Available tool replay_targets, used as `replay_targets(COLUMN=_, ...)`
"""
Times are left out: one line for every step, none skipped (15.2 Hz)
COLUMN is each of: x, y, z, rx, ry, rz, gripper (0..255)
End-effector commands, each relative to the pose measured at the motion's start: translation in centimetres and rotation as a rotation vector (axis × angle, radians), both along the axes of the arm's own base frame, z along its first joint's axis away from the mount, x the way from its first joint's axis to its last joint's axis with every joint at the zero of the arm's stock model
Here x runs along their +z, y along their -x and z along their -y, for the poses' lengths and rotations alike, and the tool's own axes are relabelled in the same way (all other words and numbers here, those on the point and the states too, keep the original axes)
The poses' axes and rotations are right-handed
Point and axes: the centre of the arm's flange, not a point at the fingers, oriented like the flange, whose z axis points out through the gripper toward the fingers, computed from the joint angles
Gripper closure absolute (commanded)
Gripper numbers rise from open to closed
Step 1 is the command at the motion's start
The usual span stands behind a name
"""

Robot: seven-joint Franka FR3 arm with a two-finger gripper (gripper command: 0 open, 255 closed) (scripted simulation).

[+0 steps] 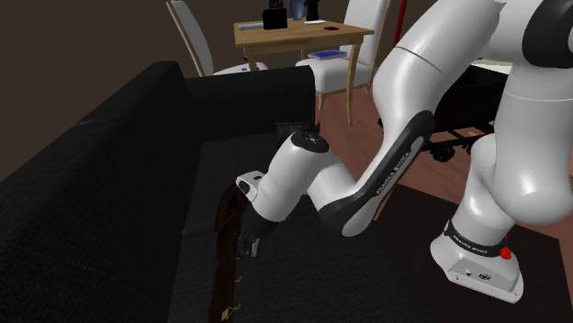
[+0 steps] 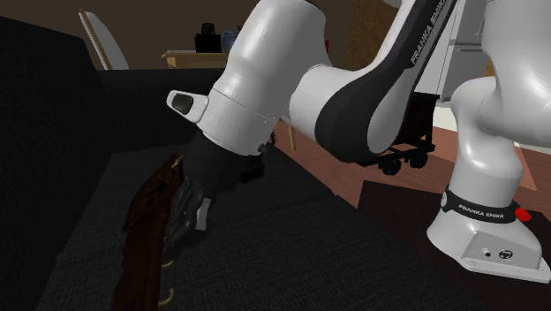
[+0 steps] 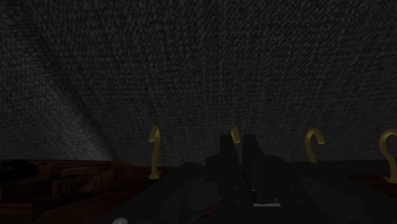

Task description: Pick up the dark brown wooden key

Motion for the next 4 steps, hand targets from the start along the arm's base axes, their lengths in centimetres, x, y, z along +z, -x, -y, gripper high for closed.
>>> replay_targets(x=1.09, y=-0.11, z=0.01, rx=0.000, ry=-0.001, rz=0.001, gripper=255)
replay_targets(x=1.62, y=-0.11, z=0.01, rx=0.000, ry=-0.001, rz=0.001, gripper=255)
replay_targets(x=1.70, y=-0.11, z=0.01, rx=0.000, ry=-0.001, rz=0.001, gripper=255)
replay_targets(x=1.70, y=-0.11, z=0.01, rx=0.000, ry=-0.001, rz=0.001, gripper=255)
